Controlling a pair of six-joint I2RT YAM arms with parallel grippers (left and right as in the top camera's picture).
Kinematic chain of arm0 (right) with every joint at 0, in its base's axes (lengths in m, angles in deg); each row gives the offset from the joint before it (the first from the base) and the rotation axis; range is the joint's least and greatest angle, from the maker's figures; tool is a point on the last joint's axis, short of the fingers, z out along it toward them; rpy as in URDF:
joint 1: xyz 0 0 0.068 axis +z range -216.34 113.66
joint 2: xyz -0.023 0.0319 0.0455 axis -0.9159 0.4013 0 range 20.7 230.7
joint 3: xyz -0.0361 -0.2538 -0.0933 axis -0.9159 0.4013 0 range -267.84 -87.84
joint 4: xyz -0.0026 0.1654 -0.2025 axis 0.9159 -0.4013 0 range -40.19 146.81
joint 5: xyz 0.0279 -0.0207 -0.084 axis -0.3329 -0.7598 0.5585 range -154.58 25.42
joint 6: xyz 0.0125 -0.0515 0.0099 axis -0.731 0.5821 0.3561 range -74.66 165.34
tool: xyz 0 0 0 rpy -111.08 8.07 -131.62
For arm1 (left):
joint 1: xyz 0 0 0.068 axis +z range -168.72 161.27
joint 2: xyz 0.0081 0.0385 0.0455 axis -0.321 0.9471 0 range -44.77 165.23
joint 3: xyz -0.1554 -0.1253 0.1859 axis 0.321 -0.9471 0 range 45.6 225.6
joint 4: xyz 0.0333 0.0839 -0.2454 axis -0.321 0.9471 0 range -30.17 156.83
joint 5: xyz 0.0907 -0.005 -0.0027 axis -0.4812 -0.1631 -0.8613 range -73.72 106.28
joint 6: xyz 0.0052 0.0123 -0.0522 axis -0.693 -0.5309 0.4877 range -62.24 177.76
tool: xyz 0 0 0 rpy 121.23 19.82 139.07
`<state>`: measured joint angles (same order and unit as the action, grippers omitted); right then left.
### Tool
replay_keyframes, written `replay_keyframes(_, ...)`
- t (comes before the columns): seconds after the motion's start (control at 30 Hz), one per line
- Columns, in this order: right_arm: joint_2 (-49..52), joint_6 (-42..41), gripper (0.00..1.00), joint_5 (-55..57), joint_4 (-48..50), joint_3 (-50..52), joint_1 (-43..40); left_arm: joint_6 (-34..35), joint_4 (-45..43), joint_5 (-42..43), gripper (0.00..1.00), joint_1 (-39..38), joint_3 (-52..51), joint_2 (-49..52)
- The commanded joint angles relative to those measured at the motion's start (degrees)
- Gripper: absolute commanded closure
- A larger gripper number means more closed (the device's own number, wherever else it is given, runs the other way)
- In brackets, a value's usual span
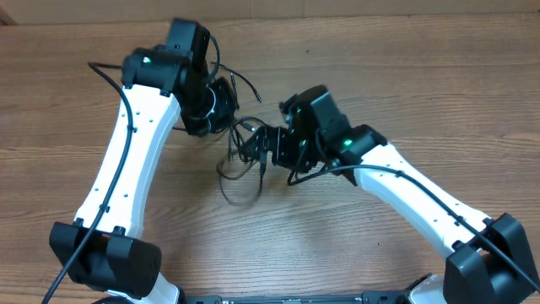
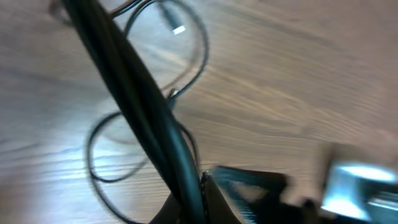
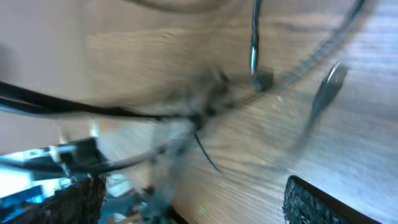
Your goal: Untangle cables
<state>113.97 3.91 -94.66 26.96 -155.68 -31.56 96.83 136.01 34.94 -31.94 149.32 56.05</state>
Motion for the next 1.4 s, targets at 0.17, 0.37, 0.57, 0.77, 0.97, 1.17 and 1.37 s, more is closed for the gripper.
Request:
replay_keyframes(0.17,-0.5,1.0,0.09,12.3,-5.8,-0.8,4.2,-0.5,4.0,5.0,0.96,-0.1,17.9,-1.2)
replay_keyframes(0.37,-0.5,1.0,0.09,16.7,-10.3,-0.8,4.2,-1.8,10.8,4.9,0.96,2.2,32.1,-1.3)
replay_keyframes(0.57,-0.5,1.0,0.09,16.8,-10.6,-0.8,4.2,-1.8,15.4,4.8,0.96,7.6,39.2,-1.9)
replay_keyframes(0.77,-0.5,1.0,0.09,16.8,-10.6,-0.8,4.2,-1.8,17.9,5.0,0.96,12.2,40.7,-3.1)
replay_keyframes(0.97,-0.5,1.0,0.09,16.7,-10.6,-0.8,4.2,-4.4,18.0,4.4,0.96,13.0,40.7,-3.5)
replay_keyframes(1.17,-0.8,1.5,0.09,15.8,-9.1,-0.9,2.5,-10.9,20.6,-2.3,0.96,12.8,40.6,-3.4)
replay_keyframes(1.37,-2.9,4.1,0.13,10.0,-10.1,-0.9,-4.2,-19.4,20.6,-14.4,0.96,12.8,40.5,-3.4)
